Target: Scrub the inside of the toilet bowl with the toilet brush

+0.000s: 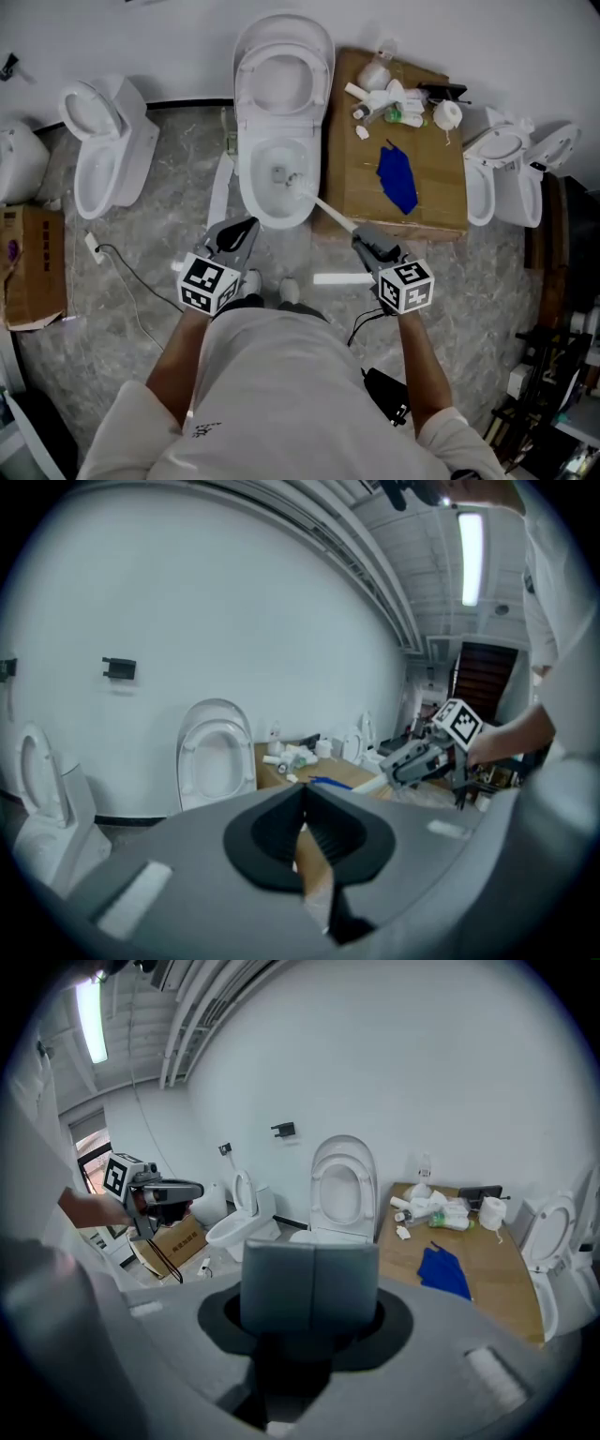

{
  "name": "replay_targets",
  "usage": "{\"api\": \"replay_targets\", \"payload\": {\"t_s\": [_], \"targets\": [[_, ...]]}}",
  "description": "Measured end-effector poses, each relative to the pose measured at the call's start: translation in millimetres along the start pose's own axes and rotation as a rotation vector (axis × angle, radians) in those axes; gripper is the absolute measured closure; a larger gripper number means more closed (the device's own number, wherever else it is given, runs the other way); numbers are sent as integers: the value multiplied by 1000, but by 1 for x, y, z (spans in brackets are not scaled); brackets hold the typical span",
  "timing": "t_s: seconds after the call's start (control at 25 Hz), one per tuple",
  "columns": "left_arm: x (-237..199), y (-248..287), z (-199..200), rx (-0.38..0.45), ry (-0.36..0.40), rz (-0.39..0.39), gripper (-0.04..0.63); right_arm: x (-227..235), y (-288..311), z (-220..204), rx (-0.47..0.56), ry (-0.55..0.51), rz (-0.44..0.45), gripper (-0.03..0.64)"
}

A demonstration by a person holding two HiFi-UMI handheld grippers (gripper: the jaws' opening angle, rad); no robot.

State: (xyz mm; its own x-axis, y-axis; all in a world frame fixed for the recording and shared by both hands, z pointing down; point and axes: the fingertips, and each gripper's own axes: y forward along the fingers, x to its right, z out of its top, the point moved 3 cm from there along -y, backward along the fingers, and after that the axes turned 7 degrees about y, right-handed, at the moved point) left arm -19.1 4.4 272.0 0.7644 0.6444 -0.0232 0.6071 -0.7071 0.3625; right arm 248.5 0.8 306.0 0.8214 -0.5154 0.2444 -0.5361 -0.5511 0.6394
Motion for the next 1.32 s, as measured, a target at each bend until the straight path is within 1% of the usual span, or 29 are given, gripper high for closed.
{"api": "replay_targets", "payload": {"t_s": [0.12, 0.28, 0.44, 0.64, 0.76, 1.08, 1.32], "targets": [[-3, -15, 1, 3, 14, -5, 604, -6, -16, -2, 23, 17, -20, 466], [-6, -30, -2, 6, -16, -8, 604, -10, -39, 0, 58, 50, -51, 466], [-8, -34, -1, 16, -26, -20, 604, -14, -59, 0, 95, 83, -77, 466], [-9, -33, 7, 41, -14, -28, 604, -17, -74, -1, 125, 119, -102, 467], [-8, -29, 8, 43, -18, -39, 604, -16, -76, 0, 131, 129, -113, 466], [-10, -27, 4, 37, -20, -55, 604, -24, -73, 6, 135, 109, -110, 466], [-10, -33, 1, 27, -20, -51, 604, -31, -73, -4, 114, 111, -99, 466]]}}
